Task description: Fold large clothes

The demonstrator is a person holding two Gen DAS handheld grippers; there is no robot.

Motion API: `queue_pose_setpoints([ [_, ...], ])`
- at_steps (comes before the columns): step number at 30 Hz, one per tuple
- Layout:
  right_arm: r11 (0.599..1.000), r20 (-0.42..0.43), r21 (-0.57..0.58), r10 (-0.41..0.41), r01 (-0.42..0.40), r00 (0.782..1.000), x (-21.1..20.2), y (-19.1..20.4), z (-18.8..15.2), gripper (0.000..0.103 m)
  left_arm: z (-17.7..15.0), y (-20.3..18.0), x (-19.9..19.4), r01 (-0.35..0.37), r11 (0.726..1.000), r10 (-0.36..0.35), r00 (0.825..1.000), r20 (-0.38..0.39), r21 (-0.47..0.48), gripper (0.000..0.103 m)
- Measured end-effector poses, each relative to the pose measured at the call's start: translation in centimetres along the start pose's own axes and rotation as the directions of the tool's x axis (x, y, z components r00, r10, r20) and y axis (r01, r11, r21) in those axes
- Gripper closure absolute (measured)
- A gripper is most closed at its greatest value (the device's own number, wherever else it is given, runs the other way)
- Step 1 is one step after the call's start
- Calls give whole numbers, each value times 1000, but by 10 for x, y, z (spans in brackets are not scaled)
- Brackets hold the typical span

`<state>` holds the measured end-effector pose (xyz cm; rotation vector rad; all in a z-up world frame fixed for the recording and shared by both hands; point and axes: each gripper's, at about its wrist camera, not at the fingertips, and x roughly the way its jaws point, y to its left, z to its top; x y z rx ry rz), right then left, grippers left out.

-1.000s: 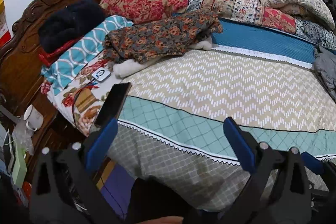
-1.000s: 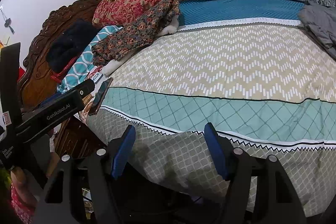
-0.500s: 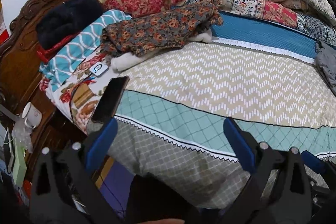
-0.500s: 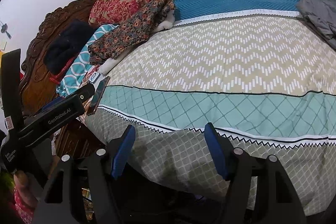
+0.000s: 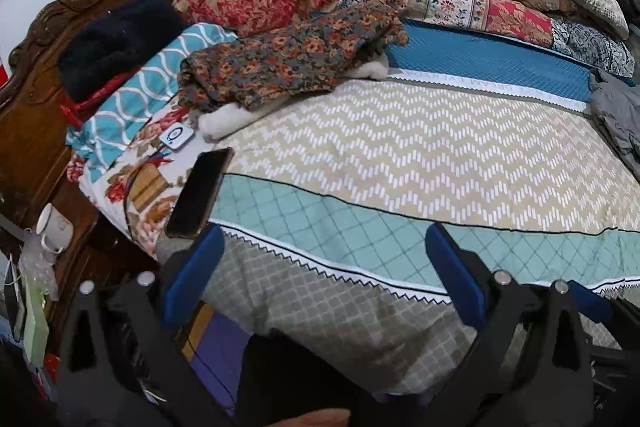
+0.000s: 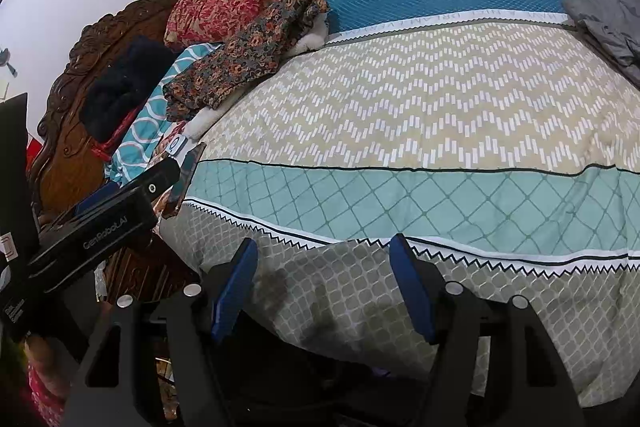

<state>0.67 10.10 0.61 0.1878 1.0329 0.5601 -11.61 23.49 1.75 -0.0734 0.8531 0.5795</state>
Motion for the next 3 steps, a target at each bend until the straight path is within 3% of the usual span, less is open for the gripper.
queue_pose_setpoints([
  [3, 1000, -4, 8, 1, -1, 1000, 1, -2, -1, 76, -1, -1, 1, 2, 1000, -2, 1000, -5, 2, 6],
])
